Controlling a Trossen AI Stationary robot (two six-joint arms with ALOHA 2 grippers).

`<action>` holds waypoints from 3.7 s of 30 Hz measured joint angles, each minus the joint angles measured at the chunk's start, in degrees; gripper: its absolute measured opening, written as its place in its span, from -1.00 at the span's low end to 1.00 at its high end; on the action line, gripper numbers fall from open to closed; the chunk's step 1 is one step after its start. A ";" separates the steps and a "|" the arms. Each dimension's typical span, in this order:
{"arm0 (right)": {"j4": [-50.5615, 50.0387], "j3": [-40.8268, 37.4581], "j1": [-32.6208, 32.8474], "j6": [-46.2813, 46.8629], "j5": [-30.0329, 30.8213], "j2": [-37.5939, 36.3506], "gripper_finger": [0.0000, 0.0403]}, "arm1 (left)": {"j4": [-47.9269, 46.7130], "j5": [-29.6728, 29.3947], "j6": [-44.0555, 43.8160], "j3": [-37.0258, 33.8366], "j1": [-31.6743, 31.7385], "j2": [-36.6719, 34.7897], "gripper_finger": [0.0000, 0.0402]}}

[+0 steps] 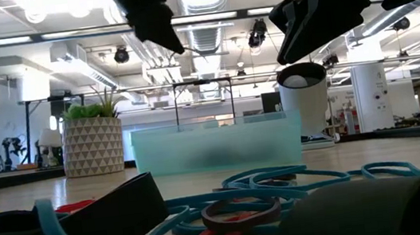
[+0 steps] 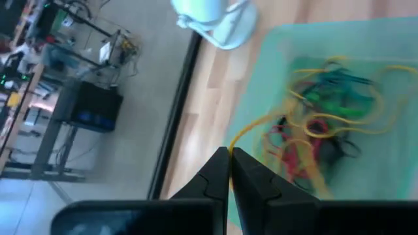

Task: Pick and place rubber bands into bin
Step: Put the yellow rubber band into the green bin, then put the blue rubber band into the green bin

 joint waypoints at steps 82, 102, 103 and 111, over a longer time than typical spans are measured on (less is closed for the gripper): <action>18.55 4.58 8.74 -4.87 -8.99 20.95 -0.66 | 23.91 6.24 -18.49 -27.27 -21.45 -0.98 -0.49; 15.40 7.55 8.19 -4.62 -7.32 25.25 -0.66 | 24.57 5.95 -18.63 -28.15 -21.34 -1.03 -0.49; 15.34 7.54 8.08 -4.56 -7.33 25.27 -0.66 | 24.54 5.95 -18.63 -28.15 -21.34 -1.03 -0.49; 15.30 7.06 7.37 -3.82 -7.32 25.27 -0.66 | 24.58 5.95 -18.63 -28.17 -21.34 -1.01 -0.49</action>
